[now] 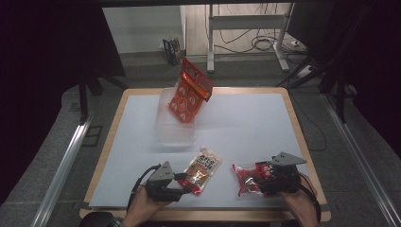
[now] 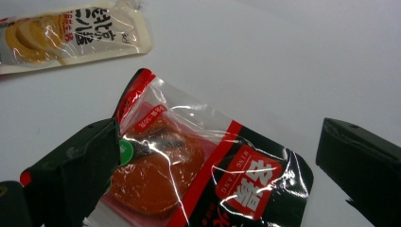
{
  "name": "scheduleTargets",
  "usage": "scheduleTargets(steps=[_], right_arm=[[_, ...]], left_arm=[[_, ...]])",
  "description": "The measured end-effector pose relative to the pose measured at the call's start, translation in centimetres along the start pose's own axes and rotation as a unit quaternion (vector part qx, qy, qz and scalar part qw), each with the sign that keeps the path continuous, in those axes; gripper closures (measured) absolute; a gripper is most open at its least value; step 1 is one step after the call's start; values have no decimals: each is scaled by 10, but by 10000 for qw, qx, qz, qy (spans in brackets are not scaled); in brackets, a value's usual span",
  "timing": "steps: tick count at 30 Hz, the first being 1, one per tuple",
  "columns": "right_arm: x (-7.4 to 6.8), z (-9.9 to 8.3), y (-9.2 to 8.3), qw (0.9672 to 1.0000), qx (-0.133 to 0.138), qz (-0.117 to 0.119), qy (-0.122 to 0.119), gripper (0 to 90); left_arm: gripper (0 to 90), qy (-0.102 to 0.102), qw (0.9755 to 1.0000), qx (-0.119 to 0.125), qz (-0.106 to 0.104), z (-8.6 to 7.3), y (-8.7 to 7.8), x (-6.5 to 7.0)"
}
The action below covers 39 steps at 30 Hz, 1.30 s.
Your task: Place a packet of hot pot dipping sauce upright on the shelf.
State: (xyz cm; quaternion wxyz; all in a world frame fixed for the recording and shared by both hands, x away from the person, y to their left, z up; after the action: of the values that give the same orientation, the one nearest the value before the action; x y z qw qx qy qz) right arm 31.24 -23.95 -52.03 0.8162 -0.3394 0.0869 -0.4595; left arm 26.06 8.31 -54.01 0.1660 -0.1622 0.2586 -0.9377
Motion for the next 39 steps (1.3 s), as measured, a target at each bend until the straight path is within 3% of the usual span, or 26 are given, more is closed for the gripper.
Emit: scheduleTargets(steps=[6,13,14,16,22,26,31,39], right_arm=[[4,-5,-3,10000,-50,8,78,5],[11,-11,-8,9996,-41,-28,262,7],[12,-13,-8,9995,-62,-23,297,7],[14,-15,-9,9993,-123,9,345,8],[14,-21,-9,9991,-294,44,303,8],[14,-22,-10,9989,-363,-3,298,8],[16,-24,-12,9987,-380,-79,342,6],[19,-28,-14,9980,-493,-85,377,8]], left_arm=[[597,143,9996,13,-230,18,23,4],[809,35,9983,26,-576,29,44,1],[830,-54,9972,15,-744,32,52,2],[856,-15,9972,-15,-748,37,59,3],[870,359,9971,-82,-661,54,79,11],[871,388,9965,-23,-736,64,94,13],[868,477,9960,-147,-737,71,115,15],[852,601,9950,-170,-785,83,135,19]])
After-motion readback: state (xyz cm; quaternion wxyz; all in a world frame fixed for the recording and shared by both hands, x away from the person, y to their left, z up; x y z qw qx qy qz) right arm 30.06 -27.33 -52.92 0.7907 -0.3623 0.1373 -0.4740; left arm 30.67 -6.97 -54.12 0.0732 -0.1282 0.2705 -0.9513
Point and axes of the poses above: each handheld gripper's, and its own axes: y roughly forward along the jaws, z roughly out of its top, x roughly to its right, the point moved 5 cm from there along y, roughly forward along the jaws, and after that the axes turned 8 degrees about -z, right-handed, at the moved point
